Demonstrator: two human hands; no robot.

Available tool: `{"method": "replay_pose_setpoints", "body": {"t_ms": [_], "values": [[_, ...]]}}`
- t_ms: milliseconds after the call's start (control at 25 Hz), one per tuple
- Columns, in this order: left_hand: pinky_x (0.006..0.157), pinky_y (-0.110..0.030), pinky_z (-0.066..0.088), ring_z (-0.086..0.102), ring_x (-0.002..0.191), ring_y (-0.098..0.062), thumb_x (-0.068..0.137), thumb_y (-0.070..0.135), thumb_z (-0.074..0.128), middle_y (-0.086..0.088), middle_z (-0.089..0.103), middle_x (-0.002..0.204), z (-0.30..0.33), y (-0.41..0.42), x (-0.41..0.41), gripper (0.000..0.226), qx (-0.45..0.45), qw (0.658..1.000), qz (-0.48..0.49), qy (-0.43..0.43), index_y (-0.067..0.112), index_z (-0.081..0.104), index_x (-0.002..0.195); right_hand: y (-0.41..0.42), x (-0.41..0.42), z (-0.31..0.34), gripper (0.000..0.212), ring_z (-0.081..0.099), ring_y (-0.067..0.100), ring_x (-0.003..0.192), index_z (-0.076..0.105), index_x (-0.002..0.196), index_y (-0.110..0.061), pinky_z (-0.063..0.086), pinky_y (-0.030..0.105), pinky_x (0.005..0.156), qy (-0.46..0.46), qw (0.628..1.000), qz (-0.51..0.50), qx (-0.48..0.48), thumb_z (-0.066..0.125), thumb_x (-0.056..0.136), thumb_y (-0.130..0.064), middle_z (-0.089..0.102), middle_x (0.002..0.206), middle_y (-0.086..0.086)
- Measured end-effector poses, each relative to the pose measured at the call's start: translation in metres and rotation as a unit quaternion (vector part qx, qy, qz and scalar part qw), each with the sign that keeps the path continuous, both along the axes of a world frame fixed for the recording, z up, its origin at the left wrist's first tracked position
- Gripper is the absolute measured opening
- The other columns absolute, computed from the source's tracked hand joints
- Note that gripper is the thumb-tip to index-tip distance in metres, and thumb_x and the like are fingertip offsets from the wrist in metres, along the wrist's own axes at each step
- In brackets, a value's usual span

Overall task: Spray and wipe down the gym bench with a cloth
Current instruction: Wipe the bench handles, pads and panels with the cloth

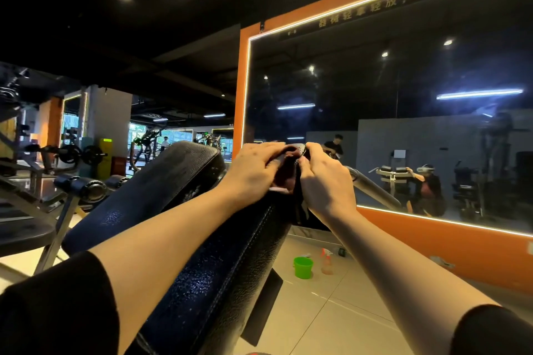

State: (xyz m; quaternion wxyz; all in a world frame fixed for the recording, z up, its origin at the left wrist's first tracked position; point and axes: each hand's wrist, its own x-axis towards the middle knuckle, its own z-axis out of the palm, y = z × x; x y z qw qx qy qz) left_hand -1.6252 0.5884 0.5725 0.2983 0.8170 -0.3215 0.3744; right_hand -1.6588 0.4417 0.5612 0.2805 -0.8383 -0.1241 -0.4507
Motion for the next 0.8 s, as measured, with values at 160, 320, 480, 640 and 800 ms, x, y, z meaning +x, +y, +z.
{"method": "replay_pose_setpoints", "body": {"t_ms": [160,320,480,640,800], "values": [[0.115,-0.022,0.017,0.029,0.136,-0.008,0.101,0.012,0.044,0.007,0.037,0.148,-0.003,0.003,0.0,0.041,0.035,0.998,-0.056,0.01,0.016,0.045,0.141,-0.001,-0.001,-0.002,0.018,0.057,0.021,0.085,0.05,0.106,-0.018,0.041,0.033,0.071,-0.005,1.0,0.001,-0.011,0.034,0.103,-0.024,0.059,0.094,-0.002],[0.118,-0.033,0.021,0.032,0.14,-0.02,0.101,0.015,0.044,-0.004,0.039,0.15,-0.004,0.031,0.021,0.039,-0.001,0.998,0.02,0.059,0.011,0.047,0.14,0.001,-0.001,-0.001,0.021,0.046,0.016,0.081,0.048,0.111,-0.018,0.029,0.03,0.066,0.001,0.999,-0.037,-0.029,0.031,0.104,-0.029,0.054,0.096,-0.003],[0.117,-0.021,0.014,0.026,0.139,-0.007,0.1,0.012,0.045,0.007,0.04,0.144,-0.001,0.001,-0.002,0.04,0.048,0.997,-0.066,-0.018,0.012,0.046,0.14,-0.001,-0.001,0.0,0.017,0.049,0.017,0.081,0.05,0.107,-0.017,0.032,0.029,0.066,-0.012,1.0,-0.006,-0.015,0.035,0.102,-0.022,0.061,0.099,0.001],[0.107,-0.005,0.011,0.024,0.134,-0.001,0.101,0.012,0.043,0.013,0.033,0.141,-0.007,0.015,0.004,0.043,0.052,0.995,-0.085,0.002,0.014,0.04,0.143,0.0,-0.005,-0.001,0.02,0.051,0.017,0.084,0.05,0.112,-0.017,0.031,0.026,0.067,0.001,1.0,-0.011,-0.019,0.033,0.104,-0.025,0.058,0.1,0.0],[0.1,-0.004,0.03,0.048,0.124,-0.008,0.102,0.009,0.041,-0.005,0.044,0.141,-0.009,0.036,0.017,0.038,-0.027,0.998,-0.018,0.054,0.003,0.045,0.139,0.002,-0.009,0.0,0.027,0.042,0.011,0.086,0.048,0.124,-0.017,0.029,0.023,0.072,0.005,0.999,-0.031,-0.029,0.032,0.105,-0.027,0.061,0.117,0.003]]}}
